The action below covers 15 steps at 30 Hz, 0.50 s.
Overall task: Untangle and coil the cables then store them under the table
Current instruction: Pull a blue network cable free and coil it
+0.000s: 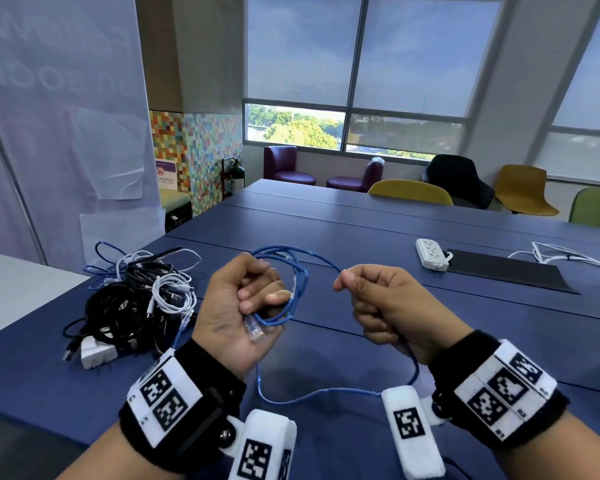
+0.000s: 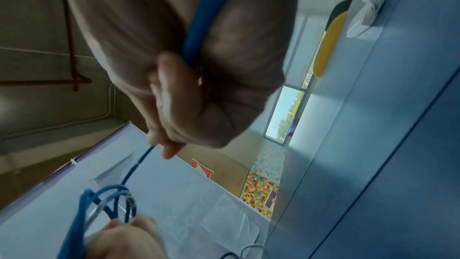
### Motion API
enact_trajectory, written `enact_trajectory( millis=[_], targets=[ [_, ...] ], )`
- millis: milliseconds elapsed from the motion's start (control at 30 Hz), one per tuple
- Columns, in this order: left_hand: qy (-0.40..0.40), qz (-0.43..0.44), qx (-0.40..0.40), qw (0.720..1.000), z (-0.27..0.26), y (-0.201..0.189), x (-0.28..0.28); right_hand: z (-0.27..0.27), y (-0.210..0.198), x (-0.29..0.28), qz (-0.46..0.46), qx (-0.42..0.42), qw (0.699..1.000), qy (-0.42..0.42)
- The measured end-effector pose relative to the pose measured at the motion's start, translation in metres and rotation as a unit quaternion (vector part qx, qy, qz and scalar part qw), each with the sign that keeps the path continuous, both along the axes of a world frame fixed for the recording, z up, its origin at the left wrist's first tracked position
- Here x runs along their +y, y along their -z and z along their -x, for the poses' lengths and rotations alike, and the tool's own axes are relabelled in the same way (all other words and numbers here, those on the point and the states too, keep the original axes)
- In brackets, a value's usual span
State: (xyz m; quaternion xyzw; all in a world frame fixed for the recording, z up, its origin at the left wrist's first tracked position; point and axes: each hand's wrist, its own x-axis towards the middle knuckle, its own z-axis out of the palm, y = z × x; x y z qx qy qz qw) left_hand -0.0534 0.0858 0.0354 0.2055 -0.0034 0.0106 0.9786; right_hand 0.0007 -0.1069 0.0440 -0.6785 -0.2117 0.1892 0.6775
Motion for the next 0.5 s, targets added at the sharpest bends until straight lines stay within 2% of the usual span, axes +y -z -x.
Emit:
enact_trajectory(
  millis=[67,133,267,367,500],
  targets=[
    [-0.008,0.014,-0.019,1.0,-0.002,-0.001,0.002,0.0,0.003,0.001,0.047,-0.035,0.998,0.022],
    [-0.032,0.025,-0.031,0.999,-0.005,-0.002,0.004,0.001,0.007,0.003,0.135,-0.103,0.984,0.052],
    [-0.067,0.012,-0.053,0.996,-0.006,-0.008,0.004,0.009,0.016,0.007,0.288,-0.277,0.914,0.066],
    [-0.108,-0.05,-0.091,0.989,-0.005,-0.013,0.002,0.018,0.016,0.007,0.331,-0.332,0.882,0.039],
    [-0.149,-0.197,-0.151,0.957,-0.002,-0.016,-0.004,0.031,0.002,0.01,0.352,-0.356,0.866,0.002]
  ],
)
